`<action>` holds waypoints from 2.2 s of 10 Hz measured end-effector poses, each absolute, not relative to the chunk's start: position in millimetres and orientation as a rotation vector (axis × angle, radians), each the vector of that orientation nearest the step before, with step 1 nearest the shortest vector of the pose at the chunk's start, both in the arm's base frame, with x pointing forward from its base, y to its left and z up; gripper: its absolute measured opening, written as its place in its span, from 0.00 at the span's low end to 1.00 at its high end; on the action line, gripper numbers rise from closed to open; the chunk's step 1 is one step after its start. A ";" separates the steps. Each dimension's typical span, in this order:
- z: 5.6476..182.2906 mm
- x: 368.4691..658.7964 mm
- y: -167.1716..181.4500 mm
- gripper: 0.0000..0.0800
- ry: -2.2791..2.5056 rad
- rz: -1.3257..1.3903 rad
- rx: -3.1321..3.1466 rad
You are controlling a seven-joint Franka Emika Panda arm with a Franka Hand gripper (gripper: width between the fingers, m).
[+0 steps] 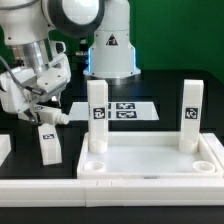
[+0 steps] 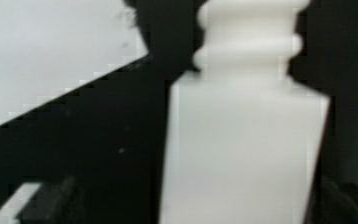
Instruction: Assemble desk
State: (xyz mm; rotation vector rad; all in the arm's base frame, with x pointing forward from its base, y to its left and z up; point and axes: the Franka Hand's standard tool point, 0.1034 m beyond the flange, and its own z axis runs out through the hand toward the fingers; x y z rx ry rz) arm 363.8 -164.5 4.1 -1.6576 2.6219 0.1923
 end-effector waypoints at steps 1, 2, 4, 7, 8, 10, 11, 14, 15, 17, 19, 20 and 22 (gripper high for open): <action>3.8 362.3 -165.4 0.81 2.619 0.193 -1.663; 3.6 362.0 -165.4 0.70 2.616 0.194 -1.668; 4.0 362.5 -164.5 0.53 2.577 0.191 -1.727; 6.5 356.3 -146.0 0.35 2.151 0.135 -2.254; 5.6 354.4 -146.5 0.35 2.012 0.131 -2.379; 5.4 354.4 -147.4 0.35 1.897 0.130 -2.470; 5.3 354.2 -147.7 0.35 1.826 0.131 -2.523; 8.1 362.0 -137.5 0.36 1.226 0.021 -2.928; 10.9 359.6 -140.7 0.36 1.076 0.025 -2.975; 11.9 360.9 -141.5 0.42 1.076 0.021 -2.978; 10.1 360.0 -137.5 0.59 1.091 0.083 -2.939; 12.9 365.6 -139.1 0.77 1.101 0.140 -2.898; 33.4 386.2 -149.4 0.80 1.075 0.373 -2.779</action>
Offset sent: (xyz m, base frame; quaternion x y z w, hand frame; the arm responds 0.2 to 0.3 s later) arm 0.0000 0.0000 0.0000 0.0000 0.0000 0.0000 1.0000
